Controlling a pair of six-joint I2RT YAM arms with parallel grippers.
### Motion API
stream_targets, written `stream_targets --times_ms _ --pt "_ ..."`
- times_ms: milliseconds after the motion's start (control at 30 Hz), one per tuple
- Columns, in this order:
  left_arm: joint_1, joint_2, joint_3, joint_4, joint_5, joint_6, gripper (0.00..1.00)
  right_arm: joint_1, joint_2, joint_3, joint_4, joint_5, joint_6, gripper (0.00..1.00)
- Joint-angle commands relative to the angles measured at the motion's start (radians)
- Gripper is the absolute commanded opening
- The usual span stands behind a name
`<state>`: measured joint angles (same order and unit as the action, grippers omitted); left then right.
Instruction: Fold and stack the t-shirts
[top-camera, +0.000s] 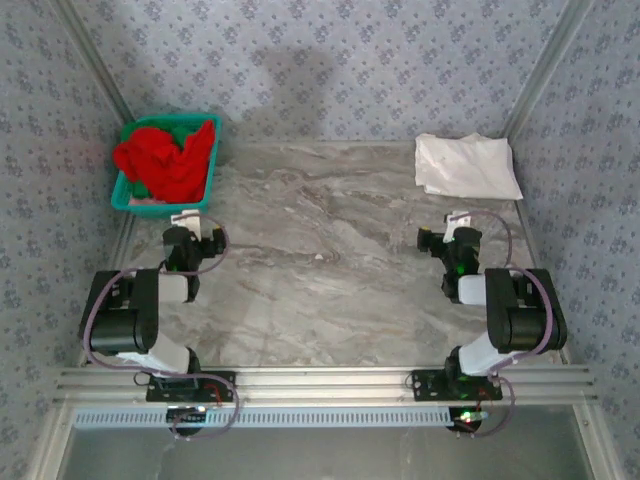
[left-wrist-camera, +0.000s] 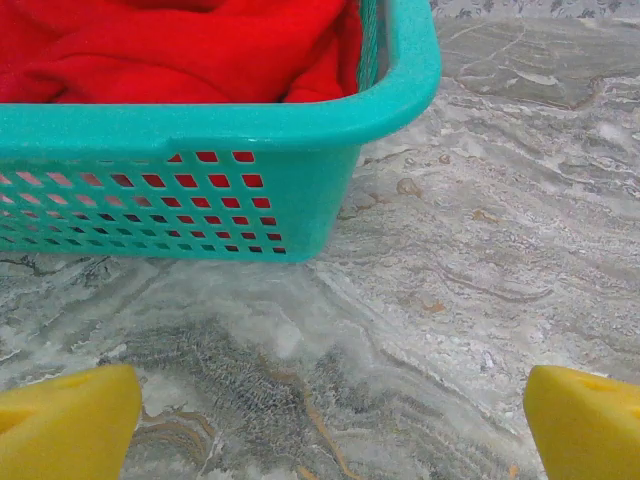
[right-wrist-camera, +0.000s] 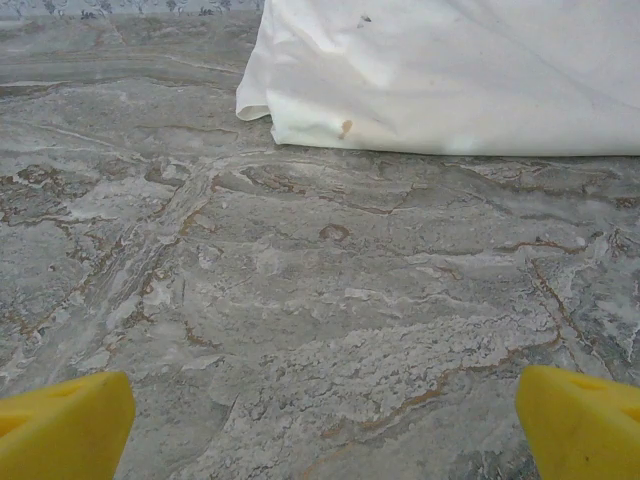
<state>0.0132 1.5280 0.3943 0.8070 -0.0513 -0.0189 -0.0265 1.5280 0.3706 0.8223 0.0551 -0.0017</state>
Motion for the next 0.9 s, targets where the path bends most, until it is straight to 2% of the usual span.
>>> stream_targets --times_ms 0,333,467,533,567,633,700,733,800,867 --pt "0.005 0.006 0.024 -0.003 0.015 -0.004 0.98 -0.001 0.0 0.014 0.012 -0.004 -0.018 1.0" --pt "0.006 0.006 0.024 -0.002 0.017 -0.005 0.98 -0.002 0.001 0.016 0.009 -0.008 -0.017 1.0" --pt "0.027 0.007 0.023 0.0 0.052 -0.018 0.98 -0.009 0.001 0.019 0.003 -0.018 -0.014 1.0" --pt "0.014 -0.019 0.029 -0.017 0.02 -0.01 0.98 0.003 -0.011 0.007 0.027 0.021 -0.011 1.0" --pt "-0.013 -0.083 0.047 -0.097 -0.03 0.007 0.98 0.012 -0.047 0.009 -0.004 0.045 -0.016 1.0" --pt "-0.083 -0.251 0.101 -0.289 -0.159 0.024 0.98 0.029 -0.224 0.109 -0.345 0.12 0.026 1.0" --pt "-0.094 -0.415 0.126 -0.365 -0.12 -0.032 0.98 0.025 -0.336 0.202 -0.554 0.143 0.113 1.0" --pt "-0.092 -0.469 0.155 -0.39 -0.111 -0.062 0.98 0.024 -0.366 0.234 -0.594 0.129 0.136 1.0" --pt "-0.078 -0.482 0.289 -0.549 -0.115 -0.087 0.98 0.035 -0.387 0.313 -0.66 0.038 0.147 1.0" --pt "-0.047 -0.394 0.475 -0.73 -0.124 -0.1 0.98 0.077 -0.346 0.423 -0.725 -0.025 0.13 1.0"
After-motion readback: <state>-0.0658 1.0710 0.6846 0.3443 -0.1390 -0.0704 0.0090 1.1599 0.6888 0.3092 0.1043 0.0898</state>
